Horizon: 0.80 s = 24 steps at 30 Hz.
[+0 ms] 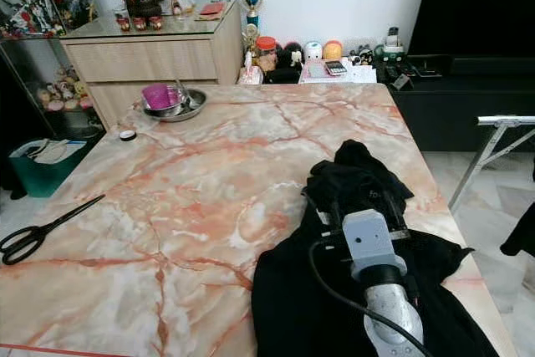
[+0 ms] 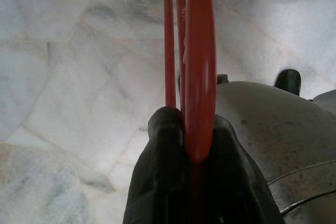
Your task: Hang hanger
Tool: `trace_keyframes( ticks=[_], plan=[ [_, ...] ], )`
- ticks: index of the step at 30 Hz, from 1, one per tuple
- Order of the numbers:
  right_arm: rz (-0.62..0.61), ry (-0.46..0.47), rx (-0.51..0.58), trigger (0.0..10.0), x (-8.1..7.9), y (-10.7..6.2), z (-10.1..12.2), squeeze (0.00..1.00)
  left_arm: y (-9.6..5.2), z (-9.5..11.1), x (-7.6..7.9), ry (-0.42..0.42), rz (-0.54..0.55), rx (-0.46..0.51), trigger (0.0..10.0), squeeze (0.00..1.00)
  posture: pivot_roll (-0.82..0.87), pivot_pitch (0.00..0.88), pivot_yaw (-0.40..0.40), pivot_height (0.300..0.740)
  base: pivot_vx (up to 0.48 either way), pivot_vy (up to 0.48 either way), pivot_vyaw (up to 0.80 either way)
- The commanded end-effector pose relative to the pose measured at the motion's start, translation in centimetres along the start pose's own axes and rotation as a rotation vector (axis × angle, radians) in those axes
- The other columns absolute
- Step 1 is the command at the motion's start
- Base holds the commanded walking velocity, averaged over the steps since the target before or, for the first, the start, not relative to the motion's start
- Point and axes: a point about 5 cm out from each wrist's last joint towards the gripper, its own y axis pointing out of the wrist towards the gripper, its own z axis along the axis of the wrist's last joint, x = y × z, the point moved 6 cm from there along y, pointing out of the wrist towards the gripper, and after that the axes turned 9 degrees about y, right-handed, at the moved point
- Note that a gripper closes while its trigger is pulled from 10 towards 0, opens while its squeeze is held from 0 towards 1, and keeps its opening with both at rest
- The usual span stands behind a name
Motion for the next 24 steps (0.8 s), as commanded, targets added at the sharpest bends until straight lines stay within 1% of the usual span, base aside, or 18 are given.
trace_keyframes(
  ticks=[1,2,3,4,6,8,9,12,14,15,20,22,23,24],
  plan=[
    [-0.012,0.066,0.051,10.0,0.2,0.7,1.5,0.0,-0.1,-0.3,-0.4,0.02,0.014,-0.008,10.0,0.0,0.02,0.019,0.048,0.74,0.0,0.0,0.0],
    [-0.032,0.146,0.054,10.0,0.4,1.2,1.8,0.0,-0.1,-0.3,-0.5,0.019,0.02,-0.009,10.0,0.0,0.02,0.018,0.047,0.74,0.0,0.0,0.0],
    [-0.039,0.175,0.055,10.0,0.4,1.4,1.9,0.0,-0.1,-0.3,-0.5,0.021,0.021,-0.009,10.0,0.0,0.02,0.018,0.047,0.74,0.0,0.0,0.0],
    [-0.061,0.247,0.059,10.0,0.5,1.7,2.1,0.0,-0.1,-0.3,-0.5,0.019,0.023,-0.011,10.0,0.0,0.03,0.017,0.047,0.74,0.0,0.0,0.0],
    [-0.081,0.312,0.053,10.0,0.6,1.9,2.0,0.0,-0.1,-0.3,-0.5,0.014,0.023,-0.011,10.0,0.0,0.03,0.018,0.048,0.74,0.0,0.0,0.0],
    [-0.103,0.359,0.043,10.0,0.8,1.9,1.7,0.0,-0.1,-0.3,-0.5,0.015,0.023,-0.012,10.0,0.0,0.03,0.017,0.049,0.74,0.0,0.0,0.0],
    [-0.121,0.398,0.041,10.0,1.1,1.9,1.6,0.0,-0.1,-0.4,-0.5,0.015,0.022,-0.012,10.0,0.0,0.03,0.016,0.051,0.74,0.0,0.0,0.0],
    [-0.149,0.444,0.029,10.0,1.5,1.6,1.0,0.0,-0.1,-0.4,-0.5,0.011,0.021,-0.012,10.0,0.0,0.03,0.016,0.055,0.74,0.0,0.0,0.0],
    [-0.186,0.484,0.02,10.0,2.1,1.2,0.5,0.0,-0.1,-0.4,-0.5,0.013,0.019,-0.011,10.0,0.0,0.02,0.014,0.058,0.74,0.0,0.0,0.0],
    [-0.198,0.487,0.016,10.0,2.4,1.0,0.3,0.0,-0.1,-0.4,-0.5,0.016,0.017,-0.012,10.0,0.0,0.02,0.012,0.06,0.74,0.0,0.0,0.0],
    [-0.183,0.462,0.01,10.0,2.5,1.0,0.2,0.0,-0.1,-0.5,-0.5,0.018,0.016,-0.011,10.0,0.0,0.02,0.0,0.062,0.74,0.0,0.0,0.0],
    [-0.172,0.431,-0.004,10.0,2.4,1.0,-0.2,0.0,-0.1,-0.5,-0.5,0.019,0.014,-0.011,10.0,0.0,0.02,0.0,0.061,0.74,0.0,0.0,0.0],
    [-0.172,0.431,-0.004,10.0,2.4,1.0,-0.2,0.0,-0.1,-0.5,-0.5,0.019,0.014,-0.011,10.0,0.0,0.02,0.0,0.061,0.74,0.0,0.0,0.0],
    [-0.148,0.403,-0.004,10.0,2.1,1.0,-0.3,0.0,-0.1,-0.5,-0.4,0.019,0.012,-0.011,10.0,0.0,0.02,0.0,0.06,0.74,0.0,0.0,0.0]
  ],
)
